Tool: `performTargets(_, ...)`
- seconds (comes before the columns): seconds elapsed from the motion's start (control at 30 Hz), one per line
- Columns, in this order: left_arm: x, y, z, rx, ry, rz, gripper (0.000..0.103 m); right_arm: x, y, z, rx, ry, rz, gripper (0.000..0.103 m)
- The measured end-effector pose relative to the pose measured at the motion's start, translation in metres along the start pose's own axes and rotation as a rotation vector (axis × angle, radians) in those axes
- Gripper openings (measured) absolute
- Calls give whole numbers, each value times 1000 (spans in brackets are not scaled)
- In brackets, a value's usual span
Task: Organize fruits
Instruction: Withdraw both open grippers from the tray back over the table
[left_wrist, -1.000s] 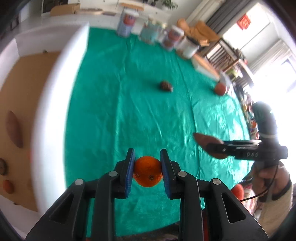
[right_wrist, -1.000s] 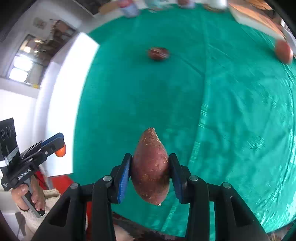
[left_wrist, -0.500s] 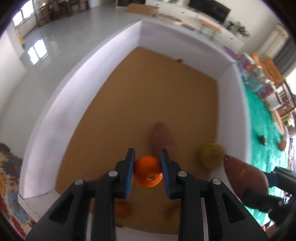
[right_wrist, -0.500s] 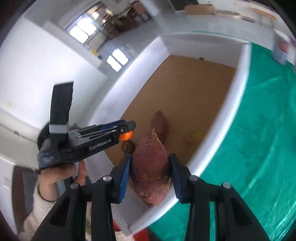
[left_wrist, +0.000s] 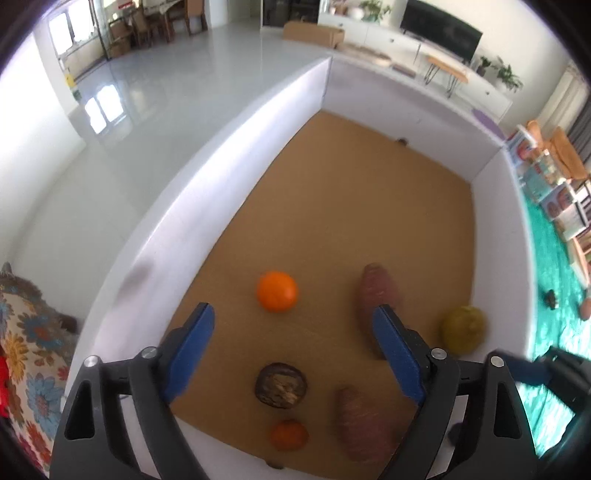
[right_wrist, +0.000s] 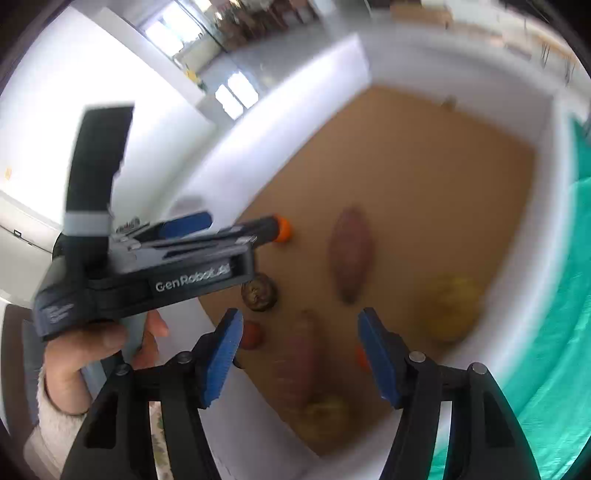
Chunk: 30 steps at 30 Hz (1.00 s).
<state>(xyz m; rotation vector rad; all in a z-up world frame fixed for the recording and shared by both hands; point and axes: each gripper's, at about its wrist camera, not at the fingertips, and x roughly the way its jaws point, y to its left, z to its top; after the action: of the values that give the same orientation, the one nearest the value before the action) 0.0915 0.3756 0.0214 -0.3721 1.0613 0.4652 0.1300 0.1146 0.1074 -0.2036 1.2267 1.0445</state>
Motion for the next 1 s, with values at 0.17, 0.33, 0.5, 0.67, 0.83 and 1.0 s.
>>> performTargets(0.17, -50, -61, -27, 67, -102, -151, 94, -83, -30, -60, -53, -221, -187, 91)
performTargets(0.33, -71, -166, -84, 273, -104, -346, 96, -105, -141, -164, 62, -304, -442, 91)
performTargets(0.5, -36, -268, -151, 455, 16, -476, 96, -139, -238, -282, 277, -312, -743, 91)
performTargets(0.67, 6, -338, -210, 584, 24, -415, 96, -175, -292, -361, 550, -372, -817, 91)
performTargets(0.83, 19, -372, -231, 670, -62, -349, 96, -191, -312, -383, 668, -420, -824, 91)
performTargets(1.0, 23, -373, -231, 644, -94, -296, 96, -175, -319, -403, 652, -411, -844, 91)
